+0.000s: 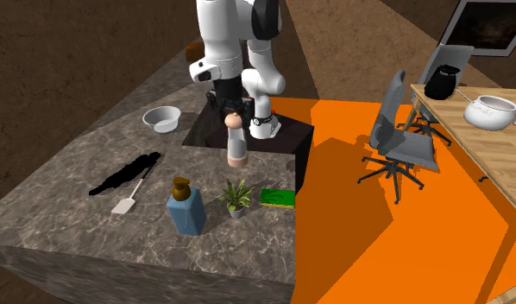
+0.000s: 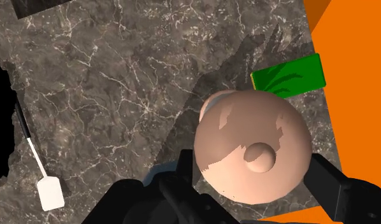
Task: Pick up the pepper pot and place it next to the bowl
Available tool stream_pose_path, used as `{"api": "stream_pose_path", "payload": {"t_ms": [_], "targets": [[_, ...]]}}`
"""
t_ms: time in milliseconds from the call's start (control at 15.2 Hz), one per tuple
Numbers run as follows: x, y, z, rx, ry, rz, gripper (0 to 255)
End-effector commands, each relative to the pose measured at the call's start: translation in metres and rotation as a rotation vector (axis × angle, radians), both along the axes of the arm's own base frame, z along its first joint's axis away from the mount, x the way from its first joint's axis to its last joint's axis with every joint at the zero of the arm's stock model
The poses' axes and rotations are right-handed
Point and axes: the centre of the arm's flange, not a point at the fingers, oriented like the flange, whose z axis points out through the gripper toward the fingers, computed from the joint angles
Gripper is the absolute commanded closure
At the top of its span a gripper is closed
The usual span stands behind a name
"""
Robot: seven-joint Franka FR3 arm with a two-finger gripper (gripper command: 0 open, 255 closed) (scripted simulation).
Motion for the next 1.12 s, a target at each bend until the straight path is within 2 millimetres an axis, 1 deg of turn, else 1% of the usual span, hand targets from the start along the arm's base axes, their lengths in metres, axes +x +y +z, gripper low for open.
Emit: {"api": "stream_pose_path", "payload": {"t_ms": [0,462,528,1056], "targets": [[0.000,0.000,0.011,0.000,0.000,0.000,255],[0.000,0.000,0.047,0.000,0.000,0.000,255],[0.000,0.000,0.050,0.000,0.000,0.000,255],[-0.003,-0.105,0.034,0.000,0.000,0.000,255]]}}
